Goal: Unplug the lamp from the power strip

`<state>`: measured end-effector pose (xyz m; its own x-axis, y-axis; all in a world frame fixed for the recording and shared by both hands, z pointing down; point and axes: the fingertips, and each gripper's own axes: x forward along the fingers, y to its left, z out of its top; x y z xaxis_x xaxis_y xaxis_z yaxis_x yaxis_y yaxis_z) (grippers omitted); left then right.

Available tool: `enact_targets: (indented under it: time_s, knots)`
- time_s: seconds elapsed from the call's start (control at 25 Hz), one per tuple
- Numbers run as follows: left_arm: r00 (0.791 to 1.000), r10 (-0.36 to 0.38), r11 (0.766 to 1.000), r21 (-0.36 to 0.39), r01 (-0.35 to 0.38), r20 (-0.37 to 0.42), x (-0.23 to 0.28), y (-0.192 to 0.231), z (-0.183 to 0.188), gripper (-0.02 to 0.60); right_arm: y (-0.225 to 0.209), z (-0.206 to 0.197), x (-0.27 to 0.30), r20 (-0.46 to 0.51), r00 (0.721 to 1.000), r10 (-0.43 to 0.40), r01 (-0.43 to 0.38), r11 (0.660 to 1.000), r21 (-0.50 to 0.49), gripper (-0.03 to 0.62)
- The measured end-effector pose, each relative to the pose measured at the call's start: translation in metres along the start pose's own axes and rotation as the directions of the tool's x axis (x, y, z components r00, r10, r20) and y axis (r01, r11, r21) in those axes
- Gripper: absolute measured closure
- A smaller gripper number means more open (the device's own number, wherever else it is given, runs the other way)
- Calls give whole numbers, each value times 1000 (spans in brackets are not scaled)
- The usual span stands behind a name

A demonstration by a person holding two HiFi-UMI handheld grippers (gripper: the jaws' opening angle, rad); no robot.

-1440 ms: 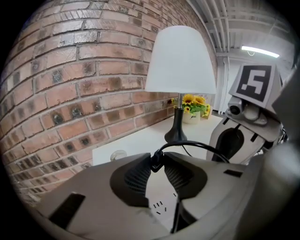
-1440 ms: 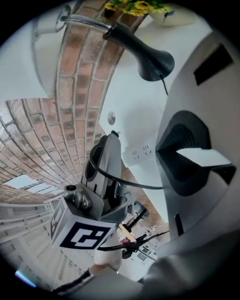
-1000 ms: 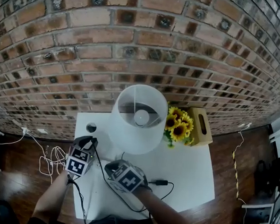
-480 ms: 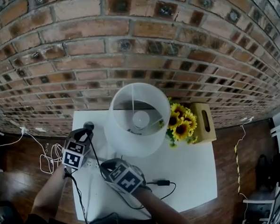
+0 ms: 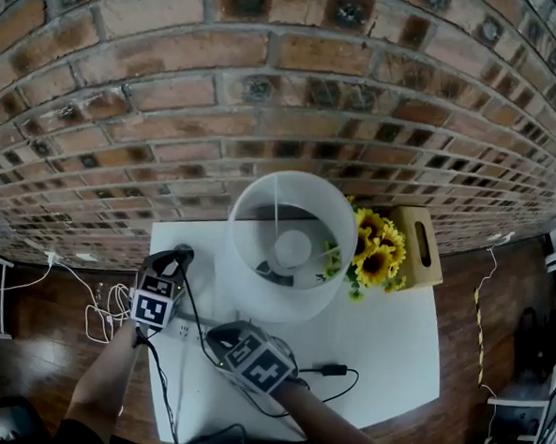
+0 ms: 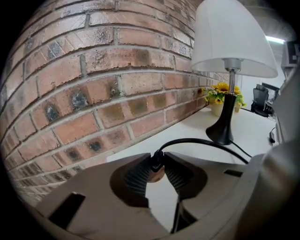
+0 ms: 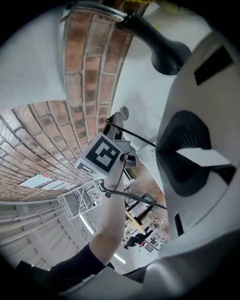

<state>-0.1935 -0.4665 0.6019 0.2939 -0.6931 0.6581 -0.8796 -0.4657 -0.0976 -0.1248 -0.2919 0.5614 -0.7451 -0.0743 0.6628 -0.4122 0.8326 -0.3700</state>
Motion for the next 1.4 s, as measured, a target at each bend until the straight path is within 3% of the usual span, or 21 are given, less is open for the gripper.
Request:
enact_targets:
  time_s: [0.12, 0.36, 0.56, 0.8, 1.08, 1.4]
  knots:
    - [1000, -3, 1000, 4, 3, -20, 7, 7, -4, 469, -2, 0, 2, 1, 1000, 6, -6, 1000, 17, 599]
    - [991, -37, 999, 3, 38, -132, 21, 3, -23, 468, -7, -4, 5, -7, 1000, 5, -5, 999, 35, 599]
    - [990, -33, 999, 18, 36, -134, 28, 5, -25, 466, -6, -7, 12, -24, 1000, 19, -18, 999, 33, 599]
    - [979, -17, 999, 45, 27, -203, 33, 15, -41, 463, -2, -10, 17, -38, 999, 36, -34, 999, 38, 599]
    - [968, -48, 991, 107, 76, -245, 31, 15, -40, 402, -2, -11, 18, -38, 998, 46, -44, 998, 53, 599]
    - [970, -123, 992, 6, 127, -208, 20, 2, -34, 402, -1, -11, 17, -40, 998, 45, -43, 998, 50, 599]
